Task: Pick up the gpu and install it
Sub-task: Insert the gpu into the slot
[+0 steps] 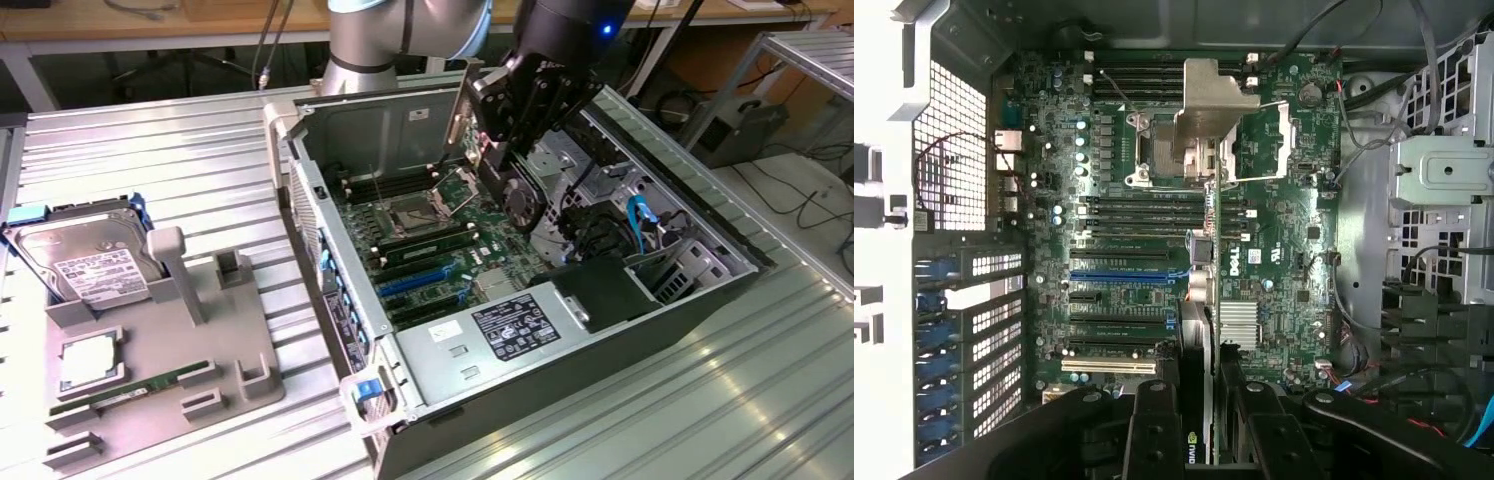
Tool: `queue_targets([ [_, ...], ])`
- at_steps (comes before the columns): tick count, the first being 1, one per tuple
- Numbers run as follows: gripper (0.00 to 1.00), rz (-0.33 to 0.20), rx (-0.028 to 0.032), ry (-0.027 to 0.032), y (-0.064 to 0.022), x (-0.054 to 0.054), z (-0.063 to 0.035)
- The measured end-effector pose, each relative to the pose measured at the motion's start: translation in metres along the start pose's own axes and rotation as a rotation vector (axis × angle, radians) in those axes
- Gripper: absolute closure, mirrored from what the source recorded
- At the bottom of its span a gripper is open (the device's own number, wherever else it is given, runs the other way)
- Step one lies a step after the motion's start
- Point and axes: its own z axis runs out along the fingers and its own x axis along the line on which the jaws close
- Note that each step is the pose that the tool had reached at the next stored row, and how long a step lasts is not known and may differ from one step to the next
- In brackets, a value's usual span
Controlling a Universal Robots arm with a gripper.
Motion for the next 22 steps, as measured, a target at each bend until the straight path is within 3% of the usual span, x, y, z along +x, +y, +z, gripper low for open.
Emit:
queue_targets([
  [9, 0.74, -0.006, 0.0002, 0.0002, 0.0, 0.0, 0.0],
  [22, 0.74, -0.281, 0.0069, 0.0119, -0.0001, -0.0001, 0.0033],
])
